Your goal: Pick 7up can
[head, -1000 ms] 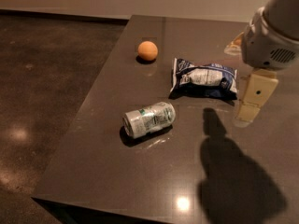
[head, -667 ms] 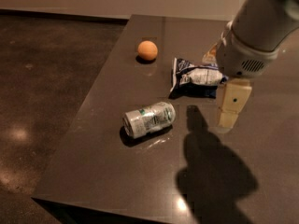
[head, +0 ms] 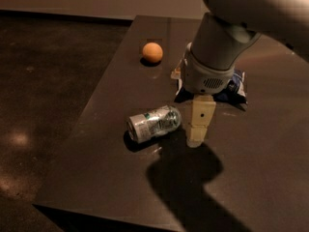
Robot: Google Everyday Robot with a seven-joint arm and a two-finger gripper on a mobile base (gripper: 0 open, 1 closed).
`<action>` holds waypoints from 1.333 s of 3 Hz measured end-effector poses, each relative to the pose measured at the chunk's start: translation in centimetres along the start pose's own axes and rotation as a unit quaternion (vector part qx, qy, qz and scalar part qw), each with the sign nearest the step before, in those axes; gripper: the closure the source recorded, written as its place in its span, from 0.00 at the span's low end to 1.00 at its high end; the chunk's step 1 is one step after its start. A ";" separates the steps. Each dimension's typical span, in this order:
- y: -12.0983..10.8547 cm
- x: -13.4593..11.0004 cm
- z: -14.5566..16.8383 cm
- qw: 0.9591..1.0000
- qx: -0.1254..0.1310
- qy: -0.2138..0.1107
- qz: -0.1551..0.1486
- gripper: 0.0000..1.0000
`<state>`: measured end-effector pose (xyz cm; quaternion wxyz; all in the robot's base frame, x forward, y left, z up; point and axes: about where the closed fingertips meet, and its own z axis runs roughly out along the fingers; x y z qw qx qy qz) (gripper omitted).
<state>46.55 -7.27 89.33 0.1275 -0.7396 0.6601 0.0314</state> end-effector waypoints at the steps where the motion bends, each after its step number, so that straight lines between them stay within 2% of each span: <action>1: 0.0 -2.3 2.1 0.999 -0.017 -0.014 -0.024 0.00; 2: 0.6 -3.9 3.7 0.998 -0.033 -0.020 -0.043 0.00; 3: 1.3 -5.1 4.7 0.997 -0.043 -0.023 -0.059 0.16; 4: 1.5 -5.8 5.1 0.996 -0.049 -0.024 -0.066 0.39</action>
Offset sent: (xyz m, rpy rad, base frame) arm -0.0148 0.0666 -0.0460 0.0234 0.0825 0.1588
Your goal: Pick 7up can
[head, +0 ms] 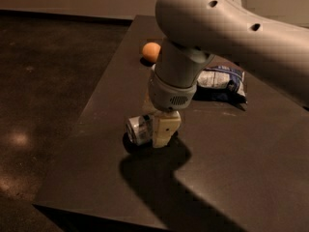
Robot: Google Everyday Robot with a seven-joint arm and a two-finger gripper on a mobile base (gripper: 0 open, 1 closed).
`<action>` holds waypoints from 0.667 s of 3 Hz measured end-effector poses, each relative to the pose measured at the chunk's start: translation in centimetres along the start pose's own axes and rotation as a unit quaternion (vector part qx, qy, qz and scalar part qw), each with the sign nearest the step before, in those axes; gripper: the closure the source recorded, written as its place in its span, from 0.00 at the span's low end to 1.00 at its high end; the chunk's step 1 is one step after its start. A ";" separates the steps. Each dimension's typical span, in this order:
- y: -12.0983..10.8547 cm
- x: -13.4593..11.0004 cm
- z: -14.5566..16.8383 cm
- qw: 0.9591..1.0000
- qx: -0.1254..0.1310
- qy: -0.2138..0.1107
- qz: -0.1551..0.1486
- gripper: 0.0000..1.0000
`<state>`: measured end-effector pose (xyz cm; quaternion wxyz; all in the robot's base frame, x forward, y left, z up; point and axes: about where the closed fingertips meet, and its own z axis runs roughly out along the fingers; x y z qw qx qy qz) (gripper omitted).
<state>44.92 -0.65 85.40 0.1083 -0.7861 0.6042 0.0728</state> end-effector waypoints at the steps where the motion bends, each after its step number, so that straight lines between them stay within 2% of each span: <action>1: 0.1 -0.5 -0.2 1.000 0.000 0.001 -0.004 0.62; 2: -0.1 -0.5 -2.1 1.000 0.010 -0.004 -0.002 0.86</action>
Offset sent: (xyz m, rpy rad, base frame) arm 0.0034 -0.0106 0.0561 0.0445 -0.0367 -0.0196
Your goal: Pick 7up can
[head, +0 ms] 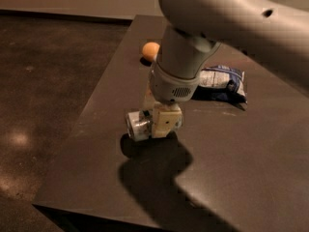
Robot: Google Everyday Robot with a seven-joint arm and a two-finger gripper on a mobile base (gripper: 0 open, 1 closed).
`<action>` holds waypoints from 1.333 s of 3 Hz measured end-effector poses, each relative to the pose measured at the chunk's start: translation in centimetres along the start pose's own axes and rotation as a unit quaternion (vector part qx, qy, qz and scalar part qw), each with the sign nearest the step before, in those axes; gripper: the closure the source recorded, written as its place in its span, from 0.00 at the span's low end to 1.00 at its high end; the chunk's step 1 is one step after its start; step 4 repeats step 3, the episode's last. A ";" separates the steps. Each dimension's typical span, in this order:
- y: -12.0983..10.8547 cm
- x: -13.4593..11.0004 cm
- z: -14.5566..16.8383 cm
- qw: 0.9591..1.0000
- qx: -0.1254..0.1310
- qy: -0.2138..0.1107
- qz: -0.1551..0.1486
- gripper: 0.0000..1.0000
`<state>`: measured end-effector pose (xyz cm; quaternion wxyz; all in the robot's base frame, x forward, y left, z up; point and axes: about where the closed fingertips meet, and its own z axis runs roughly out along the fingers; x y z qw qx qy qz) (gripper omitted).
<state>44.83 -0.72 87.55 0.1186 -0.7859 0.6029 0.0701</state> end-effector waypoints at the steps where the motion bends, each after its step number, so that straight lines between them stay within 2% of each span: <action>1: -0.3 0.3 -3.1 1.000 0.014 -0.014 0.004 1.00; 2: -0.6 0.6 -7.8 0.999 0.031 -0.034 0.000 1.00; 4: -0.6 0.6 -8.2 0.999 0.033 -0.036 -0.001 1.00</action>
Offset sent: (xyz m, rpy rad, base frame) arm 0.0067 -0.0344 0.0913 0.0955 -0.0398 -0.0030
